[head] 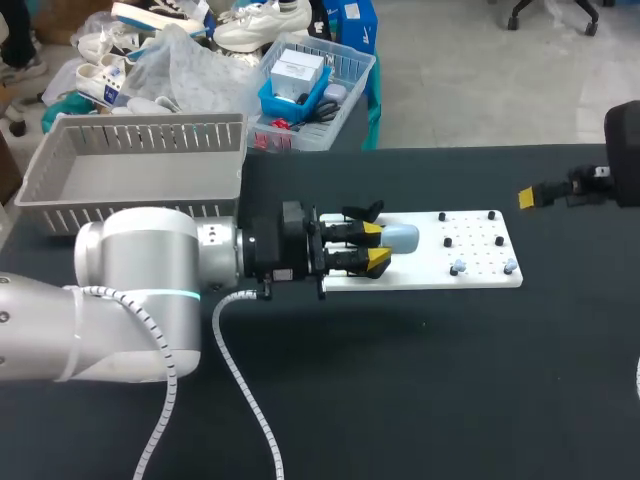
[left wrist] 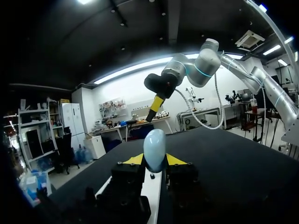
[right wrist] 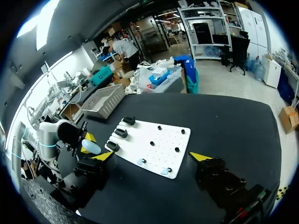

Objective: Pick up each earbud case from the left stands, insert the matching earbuds, close the lid, and place the case in the box.

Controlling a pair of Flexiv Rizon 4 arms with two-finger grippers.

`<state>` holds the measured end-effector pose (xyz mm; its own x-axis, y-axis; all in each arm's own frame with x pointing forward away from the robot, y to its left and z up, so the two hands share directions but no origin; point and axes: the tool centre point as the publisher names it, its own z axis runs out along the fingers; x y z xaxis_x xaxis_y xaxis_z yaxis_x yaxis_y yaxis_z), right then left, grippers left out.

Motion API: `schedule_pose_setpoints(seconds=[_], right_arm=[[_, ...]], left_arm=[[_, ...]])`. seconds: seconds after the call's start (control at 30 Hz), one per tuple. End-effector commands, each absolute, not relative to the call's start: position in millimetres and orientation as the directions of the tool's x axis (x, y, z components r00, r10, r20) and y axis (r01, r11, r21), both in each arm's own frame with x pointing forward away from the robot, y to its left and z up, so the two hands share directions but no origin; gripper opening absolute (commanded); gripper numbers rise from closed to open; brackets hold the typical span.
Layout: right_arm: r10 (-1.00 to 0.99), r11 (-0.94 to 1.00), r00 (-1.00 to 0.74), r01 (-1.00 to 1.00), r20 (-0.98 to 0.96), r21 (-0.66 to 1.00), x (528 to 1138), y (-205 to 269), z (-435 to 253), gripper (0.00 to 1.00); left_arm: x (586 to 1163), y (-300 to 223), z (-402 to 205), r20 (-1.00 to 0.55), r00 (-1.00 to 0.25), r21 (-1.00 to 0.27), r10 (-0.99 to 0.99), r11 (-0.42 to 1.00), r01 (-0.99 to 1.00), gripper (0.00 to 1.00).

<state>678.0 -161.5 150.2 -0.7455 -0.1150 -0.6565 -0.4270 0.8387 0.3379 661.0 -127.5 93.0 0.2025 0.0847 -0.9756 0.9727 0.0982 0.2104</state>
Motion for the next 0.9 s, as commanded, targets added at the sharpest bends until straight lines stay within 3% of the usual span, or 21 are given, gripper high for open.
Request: schedule_pose_setpoints(seconds=[0.03,0.9], right_arm=[[-0.134,0.831,-0.736,-0.448,-0.663,0.329,656.6,-159.1,157.7,1.00],[-0.345,0.806,-0.637,-0.577,-0.689,0.130,593.4,-93.1,159.7,1.00]], left_arm=[[663.8,-128.9,89.1,-0.976,0.200,0.208,0.086,0.096,0.973,0.00],[670.5,-129.5,74.1,-0.981,0.166,0.177,0.101,0.112,0.978,0.00]])
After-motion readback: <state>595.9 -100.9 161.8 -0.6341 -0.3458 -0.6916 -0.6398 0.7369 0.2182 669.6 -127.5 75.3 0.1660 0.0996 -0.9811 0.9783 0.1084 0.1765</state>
